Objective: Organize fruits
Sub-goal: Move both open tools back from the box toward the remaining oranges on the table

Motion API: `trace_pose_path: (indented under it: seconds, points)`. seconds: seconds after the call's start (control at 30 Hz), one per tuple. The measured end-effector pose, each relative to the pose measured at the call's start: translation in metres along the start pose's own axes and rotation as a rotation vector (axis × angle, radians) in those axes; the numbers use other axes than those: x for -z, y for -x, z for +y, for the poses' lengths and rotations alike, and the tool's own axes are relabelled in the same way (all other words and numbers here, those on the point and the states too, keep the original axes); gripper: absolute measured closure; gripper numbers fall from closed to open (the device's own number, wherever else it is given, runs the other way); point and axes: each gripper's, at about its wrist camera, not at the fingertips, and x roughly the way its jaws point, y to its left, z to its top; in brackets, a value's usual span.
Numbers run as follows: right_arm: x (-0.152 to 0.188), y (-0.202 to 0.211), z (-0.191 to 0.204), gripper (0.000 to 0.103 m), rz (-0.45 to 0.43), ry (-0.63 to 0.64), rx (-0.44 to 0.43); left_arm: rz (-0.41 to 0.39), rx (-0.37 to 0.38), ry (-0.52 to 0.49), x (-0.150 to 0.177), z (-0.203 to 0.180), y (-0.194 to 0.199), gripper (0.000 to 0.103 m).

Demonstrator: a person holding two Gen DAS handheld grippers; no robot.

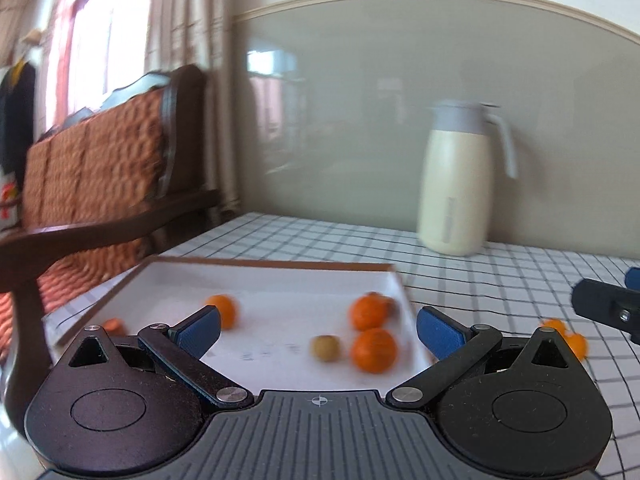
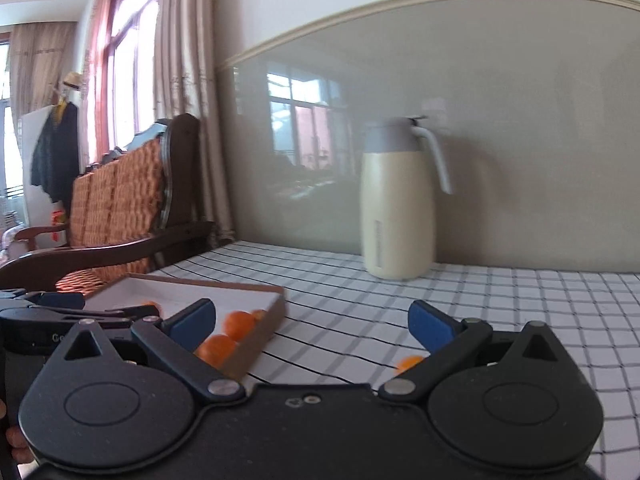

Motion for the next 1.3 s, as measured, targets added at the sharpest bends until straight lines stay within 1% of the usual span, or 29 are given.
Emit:
trace_pose_path:
  seconds: [0.17,0.27,0.4,0.53,0.63,0.8,0.9,0.97,1.0,1.03,1.1,1.23,1.3]
  points:
    - [0.007,0.005,-0.021,0.006,0.018,-0.03,0.071,-0.006,0.069,-0.044,0.001,-0.03,0.003,0.0]
    - [0.011,0.007,-0.029,0.007,0.024,-0.035,0.111,-0.003,0.09,-0.067,0.002,-0.044,0.001,0.0]
    - [0.015,0.006,-0.039,0.008,0.043,-0.051,0.136,0.007,0.116,-0.074,0.002,-0.056,-0.001,0.0]
    - [0.018,0.003,-0.046,0.02,0.067,-0.065,0.147,0.017,0.126,-0.085,0.004,-0.065,-0.004,0.0]
    - [0.021,0.003,-0.052,0.021,0.079,-0.077,0.16,0.024,0.133,-0.087,0.004,-0.071,-0.007,0.0]
    - [0.022,0.004,-0.062,0.025,0.088,-0.099,0.19,0.034,0.152,-0.096,0.005,-0.082,-0.012,0.0]
    - [0.024,0.003,-0.068,0.029,0.102,-0.112,0.202,0.036,0.166,-0.109,0.006,-0.09,-0.013,0.0]
    - [0.025,0.002,-0.071,0.034,0.115,-0.118,0.207,0.034,0.176,-0.114,0.007,-0.095,-0.013,0.0]
    - [0.026,0.001,-0.072,0.036,0.122,-0.12,0.207,0.032,0.181,-0.116,0.008,-0.097,-0.013,0.001]
    - [0.026,0.0,-0.073,0.039,0.13,-0.121,0.206,0.033,0.186,-0.117,0.008,-0.099,-0.014,0.007]
    - [0.028,-0.004,-0.074,0.04,0.146,-0.124,0.206,0.044,0.195,-0.114,0.009,-0.103,-0.016,0.014]
    - [0.031,-0.015,-0.075,0.047,0.18,-0.132,0.192,0.065,0.199,-0.101,0.01,-0.104,-0.02,0.015]
    - [0.032,-0.021,-0.074,0.047,0.192,-0.133,0.188,0.067,0.197,-0.106,0.011,-0.105,-0.022,0.015]
